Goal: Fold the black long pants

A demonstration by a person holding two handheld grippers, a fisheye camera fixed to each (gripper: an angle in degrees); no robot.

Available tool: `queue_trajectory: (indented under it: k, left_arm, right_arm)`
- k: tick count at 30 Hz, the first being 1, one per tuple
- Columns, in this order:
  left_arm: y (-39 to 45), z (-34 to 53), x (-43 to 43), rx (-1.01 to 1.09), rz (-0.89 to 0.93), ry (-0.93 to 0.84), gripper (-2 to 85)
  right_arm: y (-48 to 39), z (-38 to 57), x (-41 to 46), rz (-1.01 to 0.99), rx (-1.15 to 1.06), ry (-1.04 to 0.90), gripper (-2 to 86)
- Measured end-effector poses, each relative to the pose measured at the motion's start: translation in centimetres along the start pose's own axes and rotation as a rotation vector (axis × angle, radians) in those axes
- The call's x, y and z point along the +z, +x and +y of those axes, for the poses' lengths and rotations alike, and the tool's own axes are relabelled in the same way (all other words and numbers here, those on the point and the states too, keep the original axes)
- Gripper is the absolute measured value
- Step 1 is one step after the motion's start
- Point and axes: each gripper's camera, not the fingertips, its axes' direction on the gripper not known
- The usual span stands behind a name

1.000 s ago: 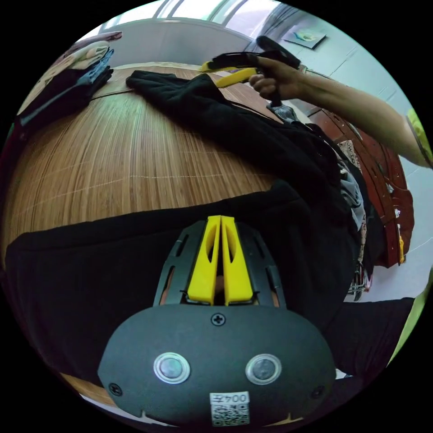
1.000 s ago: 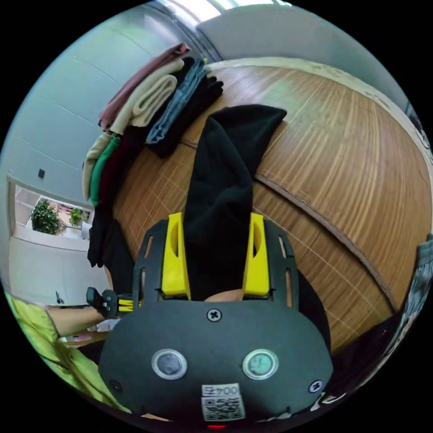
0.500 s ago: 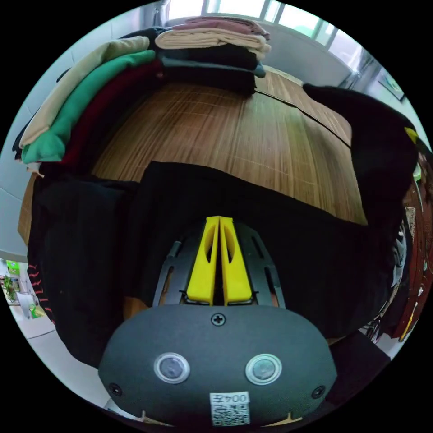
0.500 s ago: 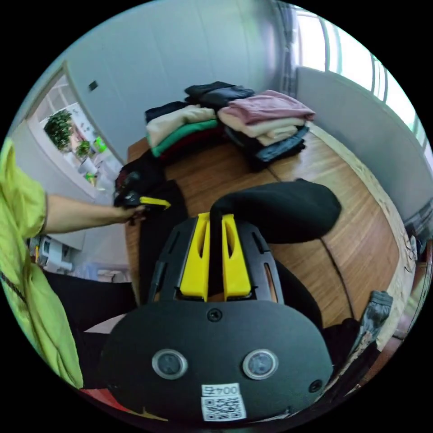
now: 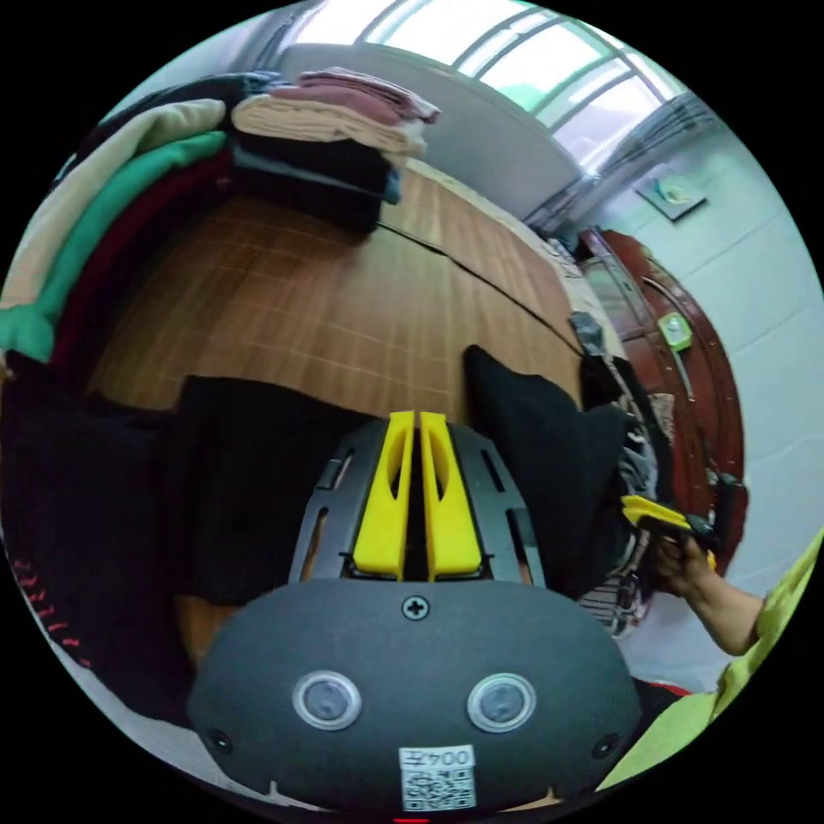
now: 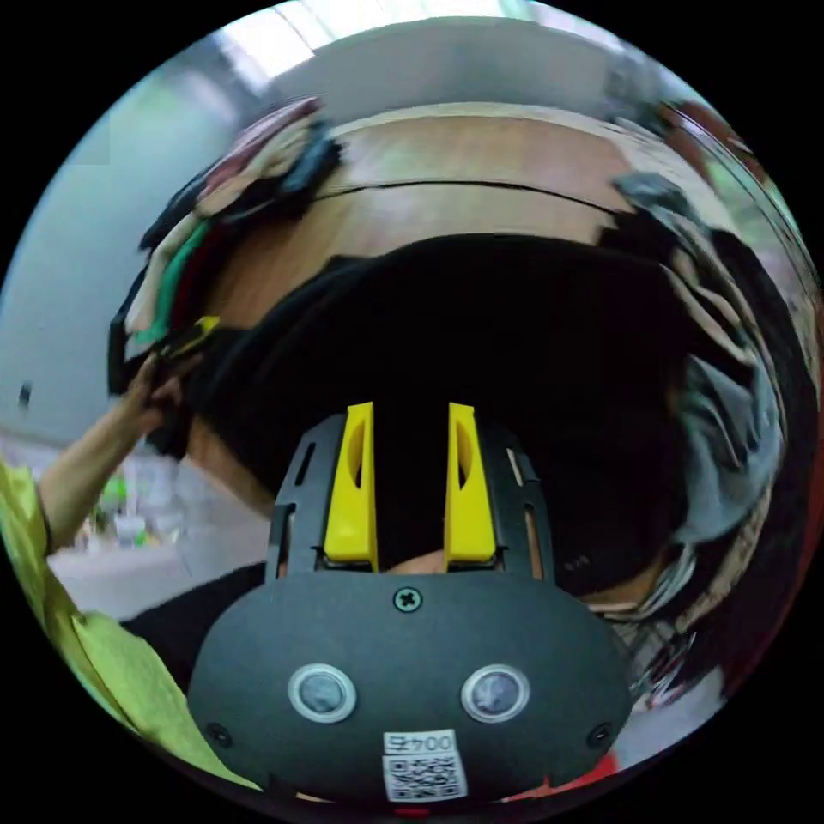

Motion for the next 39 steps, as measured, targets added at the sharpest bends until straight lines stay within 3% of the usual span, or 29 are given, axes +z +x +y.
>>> queue_trajectory:
  k: [4,9,15,18,20,27,31,32,36,39]
  left_arm:
    - [6.2,-2.7,3.9,0.157,0.122,-0.145,19.0]
    - [9.7,-3.6,7.5,0.232,0.203,-0.271,21.7]
    - [9.0,-4.1,10.5,0.082,0.294,-0.322,18.1]
    - [9.2,-4.1,12.0,0.022,0.347,-0.354,9.8]
    - [10.0,-4.1,12.1,0.001,0.357,-0.307,4.7]
    - [13.5,-3.4,2.2,0.027,0.217,0.098,2.0]
    - [9.7,1.4,-6.2,-0.202,-0.053,0.329,2.1]
    - [7.5,3.4,-6.8,-0.308,-0.152,0.33,2.2]
    - [0.9,8.7,-3.1,-0.53,-0.263,0.188,2.7]
    - [-1.0,10.5,-0.2,-0.573,-0.279,0.119,2.9]
  right_arm:
    - [10.5,0.9,-2.1,0.184,0.25,0.094,13.8]
    - [21.2,-1.6,0.1,0.068,0.342,0.003,17.7]
    - [25.4,-7.0,5.7,0.077,0.244,-0.177,14.7]
    - [26.1,-8.3,7.9,0.01,0.208,-0.251,7.4]
    - [25.3,-8.4,6.9,0.064,0.155,-0.192,6.0]
    - [20.4,1.4,-6.7,-0.035,-0.103,0.236,4.7]
    - [21.3,9.4,-6.0,-0.058,-0.08,0.135,5.2]
    - [22.6,11.7,-3.9,-0.048,-0.005,0.067,6.0]
    - [26.6,17.7,4.3,-0.097,0.262,-0.146,7.7]
    - [28.0,19.5,4.5,-0.213,0.431,-0.085,8.7]
